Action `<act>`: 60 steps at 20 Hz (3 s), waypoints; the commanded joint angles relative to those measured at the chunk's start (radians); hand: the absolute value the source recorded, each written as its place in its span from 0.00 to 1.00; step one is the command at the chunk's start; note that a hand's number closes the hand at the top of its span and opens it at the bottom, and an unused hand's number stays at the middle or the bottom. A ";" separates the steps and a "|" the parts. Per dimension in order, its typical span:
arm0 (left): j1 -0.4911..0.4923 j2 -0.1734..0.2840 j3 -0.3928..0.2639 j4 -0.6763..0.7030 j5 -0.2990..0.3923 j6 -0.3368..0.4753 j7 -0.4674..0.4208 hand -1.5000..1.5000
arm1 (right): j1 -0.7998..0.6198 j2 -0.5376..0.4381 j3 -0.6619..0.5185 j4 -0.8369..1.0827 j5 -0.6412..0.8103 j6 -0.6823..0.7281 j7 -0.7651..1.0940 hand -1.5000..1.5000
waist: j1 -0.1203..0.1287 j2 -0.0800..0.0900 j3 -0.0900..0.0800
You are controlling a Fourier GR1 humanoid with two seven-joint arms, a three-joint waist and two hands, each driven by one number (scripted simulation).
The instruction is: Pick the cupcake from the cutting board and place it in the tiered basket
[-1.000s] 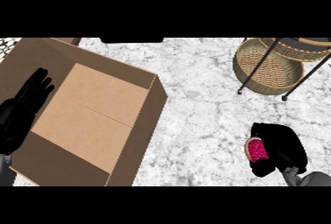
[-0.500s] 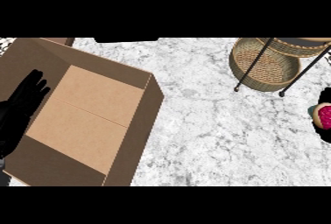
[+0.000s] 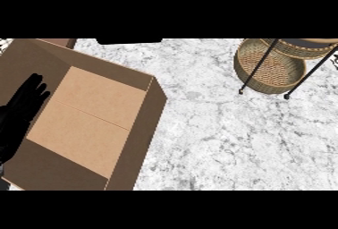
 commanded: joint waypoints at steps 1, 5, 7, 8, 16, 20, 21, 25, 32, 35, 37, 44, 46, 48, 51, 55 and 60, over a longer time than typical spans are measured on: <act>0.066 -0.103 -0.079 0.026 -0.013 0.013 -0.045 0.50 | -0.028 -0.057 -0.108 0.141 -0.138 0.161 -0.207 1.00 | 0.031 0.015 -0.021; -0.008 -0.103 -0.078 0.082 -0.008 0.000 -0.029 0.50 | -0.076 -0.124 -0.116 0.266 -0.152 0.327 -0.312 1.00 | 0.038 0.020 -0.024; -0.010 -0.103 -0.084 0.104 -0.030 -0.010 -0.053 0.50 | -0.110 -0.130 -0.102 0.309 -0.131 0.360 -0.333 1.00 | 0.048 0.018 -0.025; -0.020 -0.111 -0.089 0.069 -0.014 0.001 -0.009 0.50 | -0.146 -0.160 -0.118 0.333 -0.144 0.396 -0.332 1.00 | 0.055 0.016 -0.024; -0.011 -0.137 -0.101 0.121 -0.057 -0.010 -0.064 0.50 | -0.341 -0.025 0.004 0.275 -0.074 0.348 -0.127 1.00 | 0.070 0.015 -0.028; -0.020 -0.141 -0.093 0.101 -0.043 -0.014 -0.035 0.50 | -0.421 -0.004 0.019 0.300 -0.060 0.364 -0.059 1.00 | 0.065 0.013 -0.027; -0.021 -0.142 -0.098 0.096 -0.064 0.005 -0.017 0.50 | -0.420 0.008 0.034 0.252 -0.065 0.377 -0.021 1.00 | 0.050 0.007 -0.028; 0.004 -0.138 -0.081 0.100 -0.056 -0.019 -0.043 0.50 | -0.467 0.064 0.079 0.261 -0.014 0.345 0.045 1.00 | 0.056 0.009 -0.028; 0.001 -0.145 -0.068 0.096 -0.056 -0.027 -0.042 0.50 | -0.517 0.137 0.124 0.321 0.048 0.328 0.094 1.00 | 0.051 0.011 -0.027; 0.021 -0.160 -0.076 0.088 -0.076 -0.020 -0.060 0.50 | -0.532 0.167 0.122 0.321 0.067 0.292 0.094 1.00 | 0.050 0.009 -0.026; 0.000 -0.144 -0.053 0.110 -0.058 -0.029 -0.030 0.50 | -0.508 0.213 0.148 0.303 0.107 0.230 0.089 1.00 | 0.043 0.009 -0.026; 0.053 -0.198 -0.097 0.092 -0.107 -0.012 -0.077 0.50 | -0.547 0.227 0.127 0.387 0.157 0.182 0.050 1.00 | 0.060 0.013 -0.026; -0.023 -0.157 -0.047 0.086 -0.052 -0.033 -0.001 0.50 | -0.563 0.294 0.129 0.378 0.186 0.081 0.080 1.00 | 0.054 0.011 -0.026; -0.007 -0.152 -0.039 0.081 -0.056 -0.042 -0.026 0.50 | -0.551 0.340 0.064 0.429 0.123 0.050 0.038 1.00 | 0.056 0.012 -0.025; -0.022 -0.148 -0.036 0.137 -0.057 -0.071 -0.060 0.50 | -0.605 0.373 0.073 0.481 0.147 0.033 0.029 0.00 | 0.062 0.019 -0.026; -0.011 -0.178 -0.069 0.108 -0.090 -0.042 -0.043 0.50 | -0.666 0.374 0.093 0.526 0.190 0.034 0.029 0.00 | 0.063 0.016 -0.026; -0.014 -0.185 -0.060 0.116 -0.098 -0.040 -0.055 0.50 | -0.667 0.410 0.047 0.569 0.147 0.037 -0.015 0.00 | 0.052 0.014 -0.026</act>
